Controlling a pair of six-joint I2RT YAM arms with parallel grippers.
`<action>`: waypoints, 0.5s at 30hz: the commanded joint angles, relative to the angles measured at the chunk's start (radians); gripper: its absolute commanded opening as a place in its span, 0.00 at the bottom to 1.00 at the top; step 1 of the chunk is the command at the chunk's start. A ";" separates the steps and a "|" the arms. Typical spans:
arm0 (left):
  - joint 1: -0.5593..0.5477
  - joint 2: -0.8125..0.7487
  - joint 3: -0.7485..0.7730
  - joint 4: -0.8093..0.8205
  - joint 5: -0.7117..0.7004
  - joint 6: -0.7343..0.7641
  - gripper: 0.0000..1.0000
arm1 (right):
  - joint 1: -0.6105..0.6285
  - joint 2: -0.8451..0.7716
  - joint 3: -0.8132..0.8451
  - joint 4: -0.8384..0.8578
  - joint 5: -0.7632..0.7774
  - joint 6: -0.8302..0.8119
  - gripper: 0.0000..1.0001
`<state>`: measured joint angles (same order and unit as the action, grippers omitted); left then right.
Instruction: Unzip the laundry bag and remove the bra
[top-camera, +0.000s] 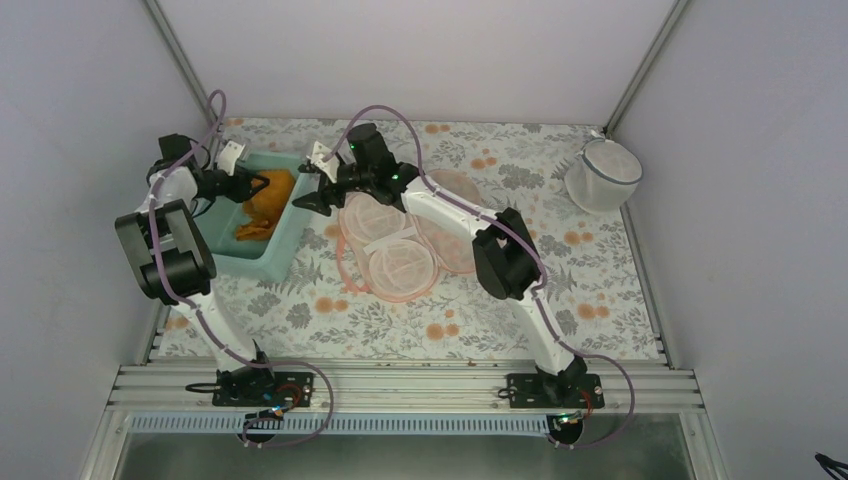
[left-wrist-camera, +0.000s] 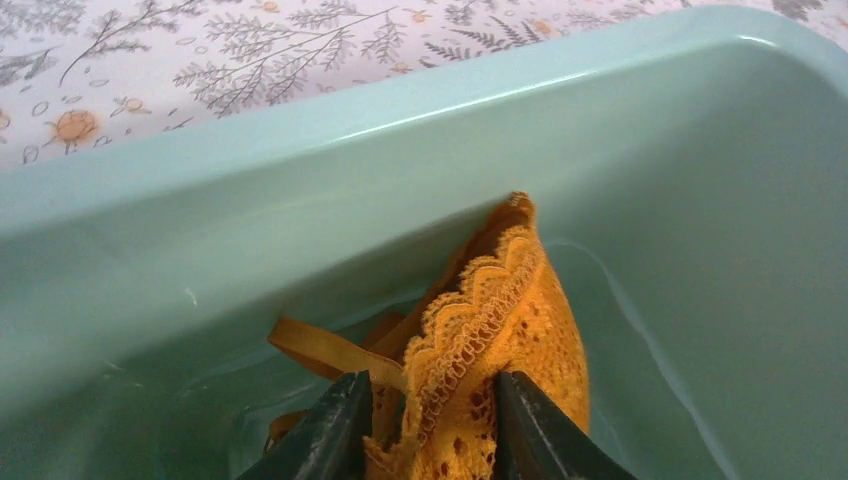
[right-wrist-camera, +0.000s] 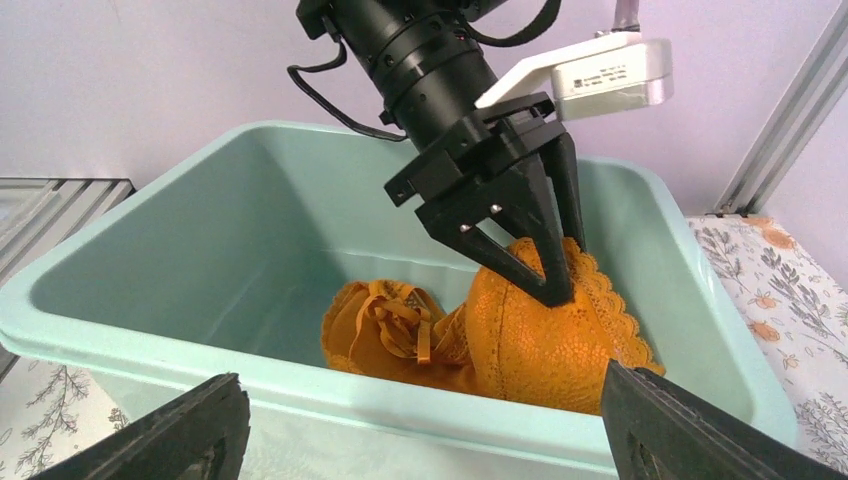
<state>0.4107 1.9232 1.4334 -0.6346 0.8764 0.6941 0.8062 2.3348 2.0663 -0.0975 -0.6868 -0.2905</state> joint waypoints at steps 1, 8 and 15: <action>-0.023 -0.037 -0.040 0.090 -0.097 -0.040 0.36 | 0.011 -0.056 -0.017 0.025 -0.002 0.002 0.90; -0.059 -0.175 -0.132 0.284 -0.314 -0.110 0.62 | 0.012 -0.078 -0.045 0.031 0.000 0.002 0.90; -0.073 -0.232 -0.151 0.380 -0.460 -0.114 0.70 | 0.013 -0.120 -0.077 0.038 0.035 0.017 0.90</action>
<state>0.3454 1.7245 1.3029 -0.3508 0.5278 0.5926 0.8112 2.2917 2.0117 -0.0963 -0.6788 -0.2871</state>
